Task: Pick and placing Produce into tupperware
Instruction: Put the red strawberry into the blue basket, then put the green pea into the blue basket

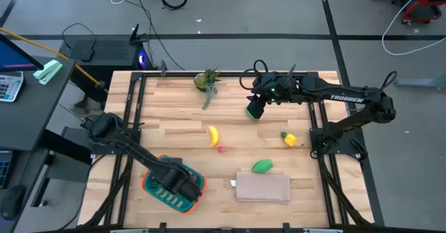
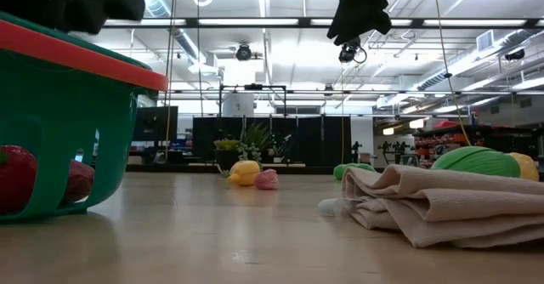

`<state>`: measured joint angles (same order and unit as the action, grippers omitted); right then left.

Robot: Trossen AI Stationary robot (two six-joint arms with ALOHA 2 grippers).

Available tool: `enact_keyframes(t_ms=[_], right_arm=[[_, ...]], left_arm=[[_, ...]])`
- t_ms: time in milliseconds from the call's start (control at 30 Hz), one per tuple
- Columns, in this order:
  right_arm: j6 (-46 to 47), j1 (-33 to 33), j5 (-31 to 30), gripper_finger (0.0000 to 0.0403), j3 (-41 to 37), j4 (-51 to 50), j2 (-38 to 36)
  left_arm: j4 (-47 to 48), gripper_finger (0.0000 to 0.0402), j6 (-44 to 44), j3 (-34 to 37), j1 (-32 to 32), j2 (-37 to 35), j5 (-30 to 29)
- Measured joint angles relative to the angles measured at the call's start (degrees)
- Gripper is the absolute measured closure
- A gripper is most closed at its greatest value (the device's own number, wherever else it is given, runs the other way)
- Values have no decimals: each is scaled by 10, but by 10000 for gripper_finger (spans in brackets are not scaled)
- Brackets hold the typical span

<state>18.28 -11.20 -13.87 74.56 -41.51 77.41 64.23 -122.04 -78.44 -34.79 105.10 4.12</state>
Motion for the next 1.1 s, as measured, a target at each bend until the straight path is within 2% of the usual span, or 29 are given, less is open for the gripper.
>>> enact_keyframes(t_ms=[533, 633, 833, 1100], right_arm=[[0, 0, 0, 247, 0, 0, 0], [1, 0, 0, 247, 0, 0, 0], [-3, 0, 0, 247, 0, 0, 0], [-29, 0, 0, 247, 0, 0, 0]], left_arm=[[-11, 388, 3, 61, 3, 0, 0], [-13, 370, 25, 61, 8, 0, 0], [-12, 309, 57, 56, 35, -8, 23], [-14, 264, 170, 35, 82, -80, 61]])
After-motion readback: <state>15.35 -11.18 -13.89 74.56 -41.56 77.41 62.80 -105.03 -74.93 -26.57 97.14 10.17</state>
